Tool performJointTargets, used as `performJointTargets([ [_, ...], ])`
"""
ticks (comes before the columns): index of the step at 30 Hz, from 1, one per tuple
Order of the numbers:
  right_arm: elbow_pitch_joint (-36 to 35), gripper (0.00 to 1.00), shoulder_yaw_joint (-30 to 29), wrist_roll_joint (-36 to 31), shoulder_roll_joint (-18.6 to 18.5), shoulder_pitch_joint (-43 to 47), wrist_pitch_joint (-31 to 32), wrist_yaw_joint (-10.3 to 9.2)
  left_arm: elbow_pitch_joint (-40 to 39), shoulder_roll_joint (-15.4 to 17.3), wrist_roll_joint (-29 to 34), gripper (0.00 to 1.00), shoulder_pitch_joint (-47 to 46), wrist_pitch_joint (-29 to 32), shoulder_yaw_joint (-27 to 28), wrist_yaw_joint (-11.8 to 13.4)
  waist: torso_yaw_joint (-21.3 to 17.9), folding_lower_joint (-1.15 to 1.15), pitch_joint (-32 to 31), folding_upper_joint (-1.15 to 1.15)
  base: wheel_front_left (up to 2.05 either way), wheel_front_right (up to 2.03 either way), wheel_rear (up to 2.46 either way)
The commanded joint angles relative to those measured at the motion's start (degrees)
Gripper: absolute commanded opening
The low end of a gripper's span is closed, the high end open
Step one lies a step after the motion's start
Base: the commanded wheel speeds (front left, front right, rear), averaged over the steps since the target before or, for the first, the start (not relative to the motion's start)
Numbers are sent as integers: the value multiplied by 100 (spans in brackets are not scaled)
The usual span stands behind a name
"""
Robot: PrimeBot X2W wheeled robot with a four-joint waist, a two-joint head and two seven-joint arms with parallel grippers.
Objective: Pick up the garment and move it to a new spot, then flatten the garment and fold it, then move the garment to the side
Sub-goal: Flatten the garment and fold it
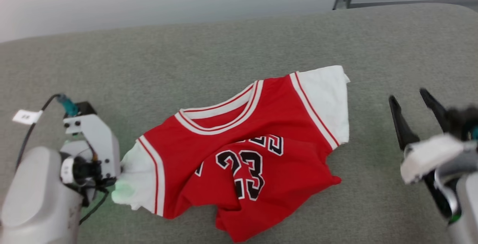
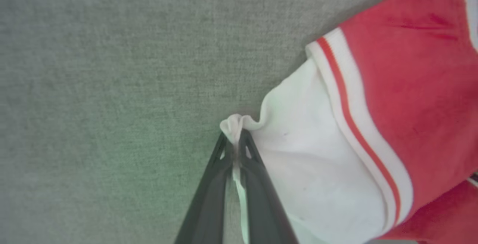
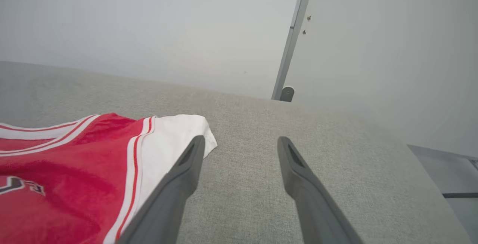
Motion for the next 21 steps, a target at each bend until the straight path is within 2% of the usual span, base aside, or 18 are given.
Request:
performJointTargets([
  [1, 9, 100, 144, 173, -82, -136, 197, -6, 51, -83, 35, 0, -70, -56, -43, -42, 102, 0, 1, 0, 0, 0, 0],
  [7, 346, 100, 1031, 1340, -930, -1139, 1872, -6, 224, -341, 63, 0, -428, -282, -306, -232, 440, 0, 105, 0, 0, 0, 0],
  [9, 501, 100, 1291, 1547, -1222, -1493, 2311, -5, 274, -438, 71, 0, -555, -362, -400, -300, 567, 0, 174, 0, 0, 0, 0],
  [13, 919, 100, 1614, 2214, -1432, -2080, 3080, -5, 406, -598, 81, 0, -786, -521, -553, -401, 768, 0, 308, 0, 0, 0, 0],
  [17, 1468, 100, 1862, 2544, -1542, -2547, 3631, -5, 571, -724, 71, 0, -961, -667, -687, -489, 949, 0, 431, 0, 0, 0, 0],
  [21, 2054, 100, 2053, 2604, -1574, -2956, 3886, -5, 777, -806, 10, 0, -1127, -795, -775, -548, 1113, 0, 561, 0, 0, 0, 0],
])
